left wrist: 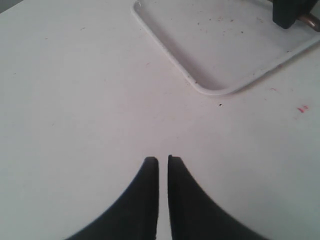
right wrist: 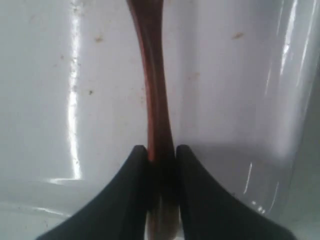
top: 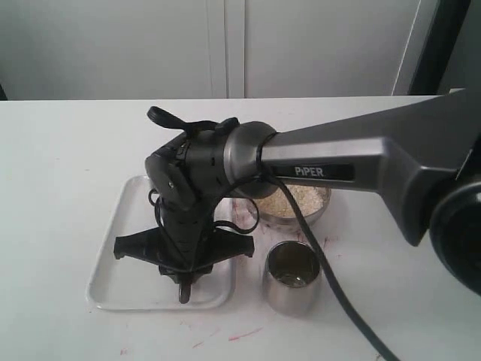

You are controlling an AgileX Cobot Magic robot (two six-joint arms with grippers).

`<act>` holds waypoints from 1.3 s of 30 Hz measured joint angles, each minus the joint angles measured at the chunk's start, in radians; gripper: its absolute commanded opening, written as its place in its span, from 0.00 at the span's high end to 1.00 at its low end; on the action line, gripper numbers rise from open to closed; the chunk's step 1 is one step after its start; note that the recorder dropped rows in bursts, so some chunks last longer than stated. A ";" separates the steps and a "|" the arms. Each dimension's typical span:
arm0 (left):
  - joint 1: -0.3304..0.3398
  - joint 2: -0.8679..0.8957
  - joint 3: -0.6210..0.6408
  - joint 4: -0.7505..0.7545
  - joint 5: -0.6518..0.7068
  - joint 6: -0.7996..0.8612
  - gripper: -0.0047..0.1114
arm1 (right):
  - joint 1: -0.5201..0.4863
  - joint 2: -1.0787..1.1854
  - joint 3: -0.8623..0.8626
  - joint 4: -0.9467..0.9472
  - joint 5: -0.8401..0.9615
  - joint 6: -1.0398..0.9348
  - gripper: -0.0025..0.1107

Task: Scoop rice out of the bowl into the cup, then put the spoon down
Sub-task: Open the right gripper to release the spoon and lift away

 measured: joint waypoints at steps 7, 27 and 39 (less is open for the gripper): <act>0.000 0.000 0.000 0.000 0.000 0.000 0.84 | 0.000 0.012 0.000 0.026 0.010 -0.036 0.88; 0.000 0.000 0.000 0.000 0.000 0.000 0.84 | 0.000 0.014 -0.002 0.038 -0.019 -0.074 0.55; 0.000 0.000 0.000 0.000 0.000 0.000 0.84 | 0.000 -0.078 -0.002 0.036 -0.037 -0.076 0.57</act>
